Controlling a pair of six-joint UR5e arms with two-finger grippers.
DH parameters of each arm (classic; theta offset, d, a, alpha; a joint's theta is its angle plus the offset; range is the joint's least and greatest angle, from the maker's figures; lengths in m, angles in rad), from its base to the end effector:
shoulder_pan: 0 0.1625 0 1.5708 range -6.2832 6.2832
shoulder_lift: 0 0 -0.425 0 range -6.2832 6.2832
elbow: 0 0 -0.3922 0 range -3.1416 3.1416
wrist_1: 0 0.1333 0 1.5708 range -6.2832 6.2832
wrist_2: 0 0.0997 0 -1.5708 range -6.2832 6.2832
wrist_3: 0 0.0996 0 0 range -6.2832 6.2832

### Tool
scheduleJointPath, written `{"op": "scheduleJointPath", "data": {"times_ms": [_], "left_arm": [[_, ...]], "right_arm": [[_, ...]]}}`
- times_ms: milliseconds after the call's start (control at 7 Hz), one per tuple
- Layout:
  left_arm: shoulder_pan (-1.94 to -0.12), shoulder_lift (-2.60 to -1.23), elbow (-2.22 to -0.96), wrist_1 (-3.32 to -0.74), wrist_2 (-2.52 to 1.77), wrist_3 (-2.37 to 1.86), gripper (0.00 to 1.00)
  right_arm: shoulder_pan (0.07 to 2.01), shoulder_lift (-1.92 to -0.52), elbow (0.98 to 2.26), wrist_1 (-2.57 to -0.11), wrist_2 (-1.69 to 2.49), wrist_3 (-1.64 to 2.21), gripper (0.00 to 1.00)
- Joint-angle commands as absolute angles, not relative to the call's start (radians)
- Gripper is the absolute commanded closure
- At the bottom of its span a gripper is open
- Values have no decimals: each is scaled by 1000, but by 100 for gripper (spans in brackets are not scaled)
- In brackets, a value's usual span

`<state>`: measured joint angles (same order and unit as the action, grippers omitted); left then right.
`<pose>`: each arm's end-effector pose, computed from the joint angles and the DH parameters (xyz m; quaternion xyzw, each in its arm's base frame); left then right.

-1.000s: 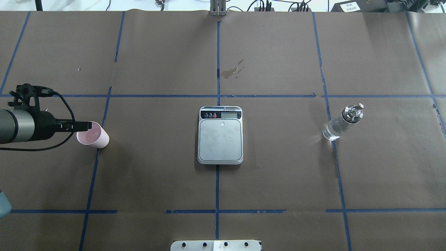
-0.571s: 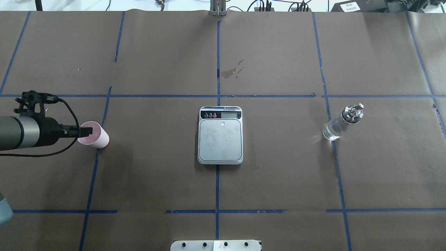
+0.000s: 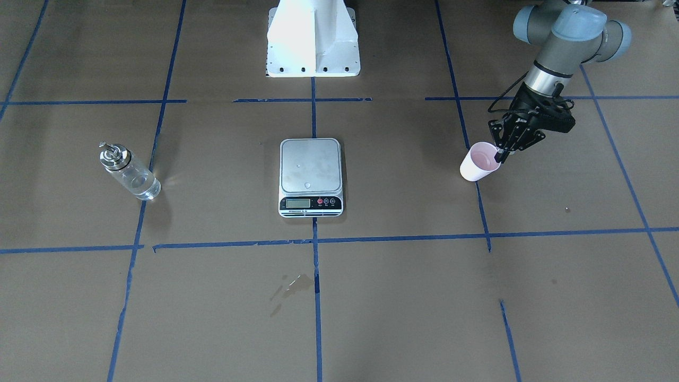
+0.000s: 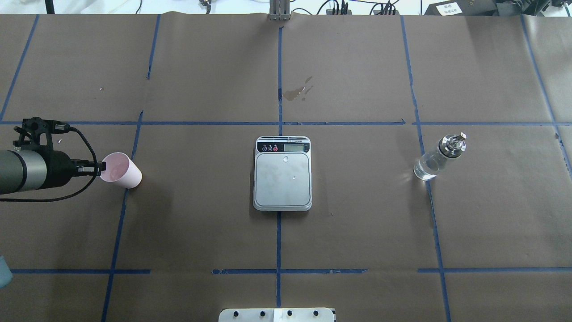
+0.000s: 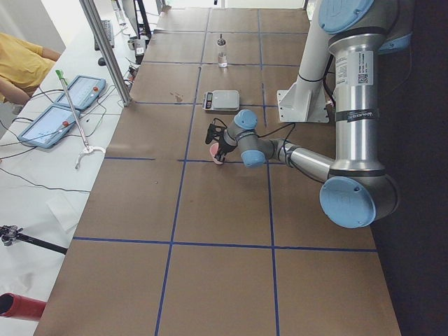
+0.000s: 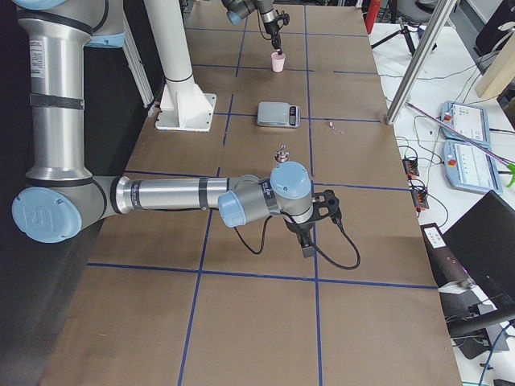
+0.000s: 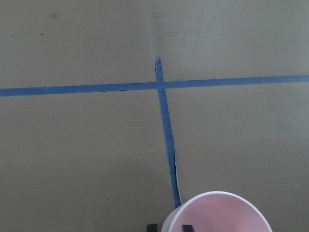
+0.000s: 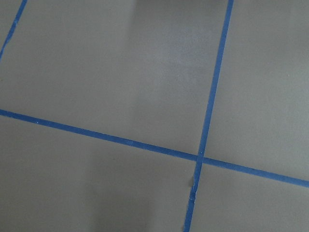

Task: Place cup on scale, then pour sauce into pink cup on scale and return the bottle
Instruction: 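Reach the left gripper to the pink cup and grasp it, then carry the pink cup with the left gripper onto the scale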

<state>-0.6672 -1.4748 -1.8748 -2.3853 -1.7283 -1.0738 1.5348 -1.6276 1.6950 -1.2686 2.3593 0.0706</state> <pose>0.3034 -0.3888 0.4707 0.2108 0.4451 -0.0355 0.8696 0.0451 -0.4875 0.5899 0.1493 -0.3861 -0.0549 0.9087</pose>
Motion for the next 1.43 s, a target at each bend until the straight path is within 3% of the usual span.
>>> {"op": "scheduleJointPath", "data": {"times_ms": [0, 429, 714, 1286], "left_arm": [[-670, -1476, -1885, -2385, -1717, -1072, 100], [-689, -1494, -1927, -2384, -1683, -1042, 100], [-692, -1584, -1927, -2321, -1645, -1008, 100], [-605, -2071, -1896, -1764, -1606, -1028, 100]], "right_arm": [[1534, -1628, 1697, -1269, 2359, 71, 0], [1536, -1628, 1698, -1269, 2361, 71, 0], [1536, -1631, 1698, -1269, 2361, 71, 0], [1536, -1632, 1698, -1269, 2361, 71, 0]]}}
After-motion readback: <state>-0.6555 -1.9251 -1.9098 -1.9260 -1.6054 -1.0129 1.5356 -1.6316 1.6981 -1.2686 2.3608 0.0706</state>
